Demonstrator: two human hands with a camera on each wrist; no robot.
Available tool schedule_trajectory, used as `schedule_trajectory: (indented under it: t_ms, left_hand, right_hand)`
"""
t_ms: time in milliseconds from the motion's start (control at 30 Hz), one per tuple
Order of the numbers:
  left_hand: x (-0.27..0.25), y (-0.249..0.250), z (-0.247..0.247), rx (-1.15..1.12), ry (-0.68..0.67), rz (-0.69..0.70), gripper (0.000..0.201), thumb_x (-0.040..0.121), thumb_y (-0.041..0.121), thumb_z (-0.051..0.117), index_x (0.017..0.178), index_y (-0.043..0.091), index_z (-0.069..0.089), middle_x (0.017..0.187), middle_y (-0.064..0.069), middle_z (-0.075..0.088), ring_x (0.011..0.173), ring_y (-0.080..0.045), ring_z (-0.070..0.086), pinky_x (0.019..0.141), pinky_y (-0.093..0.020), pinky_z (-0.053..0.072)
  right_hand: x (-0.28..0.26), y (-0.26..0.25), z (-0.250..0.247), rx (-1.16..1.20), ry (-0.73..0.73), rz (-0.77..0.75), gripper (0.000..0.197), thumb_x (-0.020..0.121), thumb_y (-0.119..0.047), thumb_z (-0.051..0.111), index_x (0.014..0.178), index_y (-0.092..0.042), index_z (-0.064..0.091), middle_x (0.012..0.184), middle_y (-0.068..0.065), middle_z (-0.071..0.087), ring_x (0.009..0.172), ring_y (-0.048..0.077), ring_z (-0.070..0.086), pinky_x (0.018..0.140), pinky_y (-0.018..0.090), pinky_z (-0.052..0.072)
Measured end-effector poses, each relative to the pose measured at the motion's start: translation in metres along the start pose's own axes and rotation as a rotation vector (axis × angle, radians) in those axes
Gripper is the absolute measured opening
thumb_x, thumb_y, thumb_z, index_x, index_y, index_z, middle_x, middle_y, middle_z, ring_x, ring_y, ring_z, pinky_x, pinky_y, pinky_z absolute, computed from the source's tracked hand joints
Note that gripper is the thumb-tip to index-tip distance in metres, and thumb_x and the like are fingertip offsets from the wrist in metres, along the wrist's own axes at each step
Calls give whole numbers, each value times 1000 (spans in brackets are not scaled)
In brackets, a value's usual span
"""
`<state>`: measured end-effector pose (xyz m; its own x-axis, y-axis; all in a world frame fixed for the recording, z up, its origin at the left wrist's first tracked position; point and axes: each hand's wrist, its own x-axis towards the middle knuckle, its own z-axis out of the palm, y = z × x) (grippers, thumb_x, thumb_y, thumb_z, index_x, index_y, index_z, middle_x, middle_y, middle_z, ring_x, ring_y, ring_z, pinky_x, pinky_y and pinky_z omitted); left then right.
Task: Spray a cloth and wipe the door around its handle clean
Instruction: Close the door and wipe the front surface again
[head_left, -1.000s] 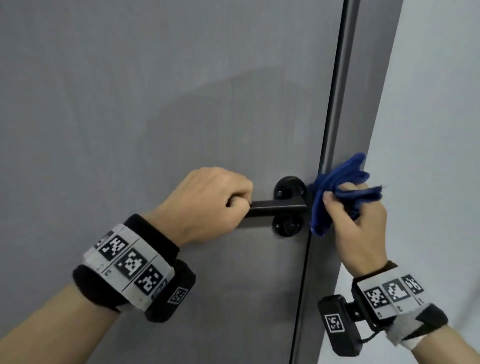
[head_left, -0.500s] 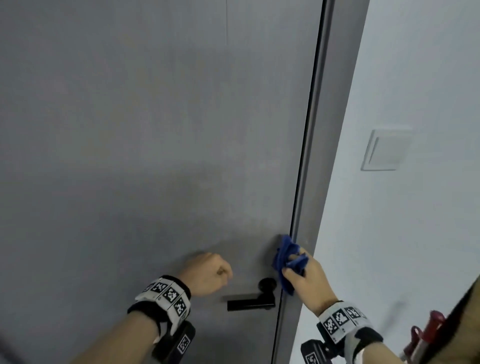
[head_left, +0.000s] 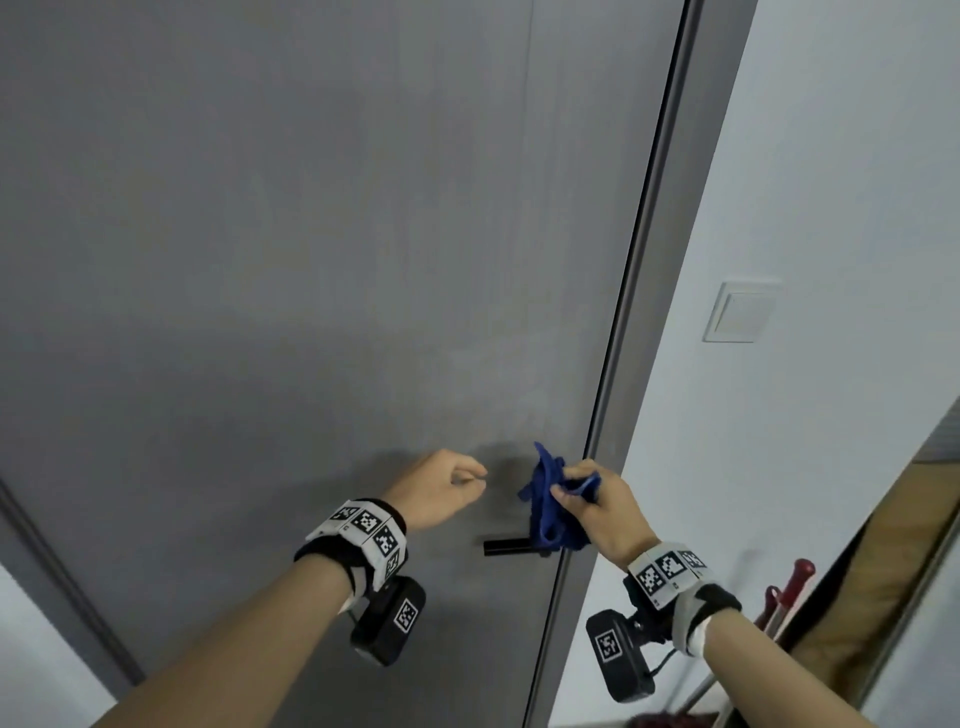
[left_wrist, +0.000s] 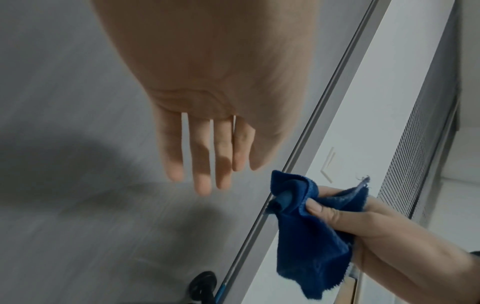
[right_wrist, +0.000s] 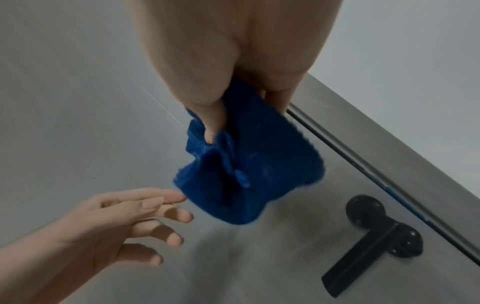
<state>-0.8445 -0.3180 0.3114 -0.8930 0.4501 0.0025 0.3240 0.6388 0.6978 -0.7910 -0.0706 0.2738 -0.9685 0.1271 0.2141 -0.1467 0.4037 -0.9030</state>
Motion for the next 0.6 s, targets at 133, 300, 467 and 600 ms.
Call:
schedule_trajectory:
  t_ms: [133,300,467,600]
  left_hand:
    - [6,-20,-8,242,190,-38,43,88,29,60,131,26,61,135,5,61,124,-17,58,104,-36,46]
    - [25,-35,-24,414,477,-47,73,87,14,63,152,18,31,166,0,1,152,-25,11,114,-46,36]
    - [36,-60,-28,644,568,-159,113,77,6,71,157,25,-7,161,-4,-31,151,-31,-18,112,-66,28]
    - [41,-88,-30,758,569,-117,116,70,9,73,157,23,-2,164,-11,-21,152,-37,-10,105,-69,33]
  right_hand:
    - [7,16,-2,2,281,62,12,87,-6,76,97,-9,73,95,4,72,91,22,69,87,34,54]
    - [50,26,-7,85,518,7,26,81,-4,80,96,-17,64,97,4,67,89,21,65,76,17,47]
    - [101,40,16,-28,561,-163,29,79,-5,83,104,-10,70,109,9,61,98,21,63,89,21,45]
    - [118,58,41,-12,609,-283,35,79,-10,84,109,-7,66,105,0,60,94,16,61,88,23,50]
